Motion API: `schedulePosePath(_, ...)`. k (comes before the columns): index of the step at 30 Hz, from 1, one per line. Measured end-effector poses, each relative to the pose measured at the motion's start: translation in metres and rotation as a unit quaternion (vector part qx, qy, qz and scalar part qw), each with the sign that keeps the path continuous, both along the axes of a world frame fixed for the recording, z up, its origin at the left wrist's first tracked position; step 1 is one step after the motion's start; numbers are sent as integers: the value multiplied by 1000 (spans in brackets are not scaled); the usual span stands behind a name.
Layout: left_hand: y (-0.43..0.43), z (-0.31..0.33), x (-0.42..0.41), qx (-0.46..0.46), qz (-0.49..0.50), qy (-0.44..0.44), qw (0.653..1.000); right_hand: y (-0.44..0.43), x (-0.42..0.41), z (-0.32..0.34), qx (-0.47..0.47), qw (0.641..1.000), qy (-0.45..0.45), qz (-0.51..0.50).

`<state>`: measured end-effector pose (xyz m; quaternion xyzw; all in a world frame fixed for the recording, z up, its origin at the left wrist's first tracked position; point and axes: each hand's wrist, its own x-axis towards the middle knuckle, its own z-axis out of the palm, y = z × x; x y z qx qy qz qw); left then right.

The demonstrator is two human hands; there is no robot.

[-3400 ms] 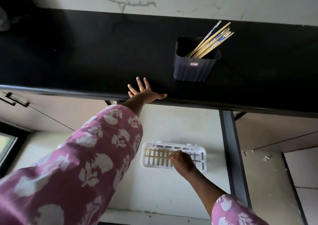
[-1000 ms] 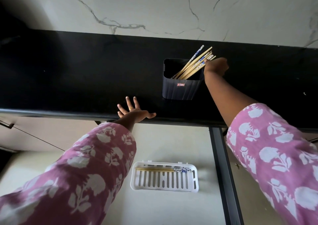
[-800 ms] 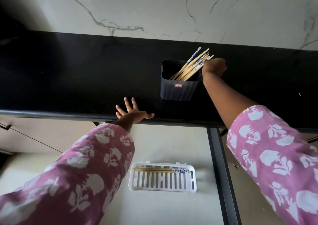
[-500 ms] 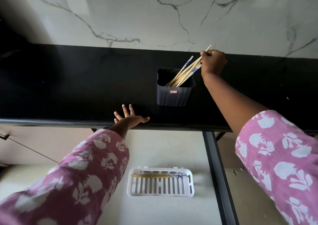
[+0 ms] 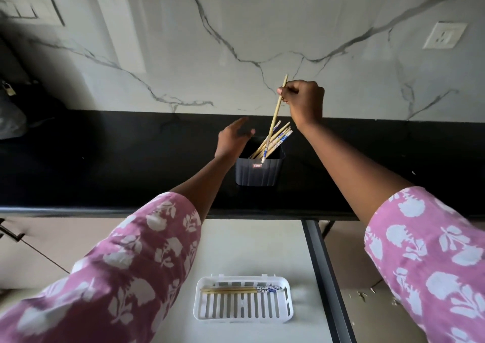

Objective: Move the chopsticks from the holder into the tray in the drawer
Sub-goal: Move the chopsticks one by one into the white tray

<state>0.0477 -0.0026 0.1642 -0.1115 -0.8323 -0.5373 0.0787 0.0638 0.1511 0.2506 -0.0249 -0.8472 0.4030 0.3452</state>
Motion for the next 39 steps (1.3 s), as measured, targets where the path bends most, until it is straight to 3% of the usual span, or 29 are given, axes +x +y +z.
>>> schedulePosePath(4,18,34,12,60,-43,34,997,-13,19,13,36,998,17,43)
schedulePosePath(9,24,44,24,52,-39,72,995,-19,37,17,32,997,24,70)
schedulePosePath(14,19,33,34,111,-30,30,993,-17,50,-6,-5,997,4,83)
schedulePosePath(20,9,15,39,165,-28,-34,985,-18,67,-63,48,992,-89,75)
schedulePosePath(28,-6,-13,48,158,-69,-72,982,-35,75,-110,73,988,-117,76)
schedulePosePath(33,-36,-47,47,37,-66,-99,992,-39,79,-144,87,978,-174,78)
schedulePosePath(39,-90,-107,34,-94,28,-170,981,-43,98,-202,72,949,-284,120)
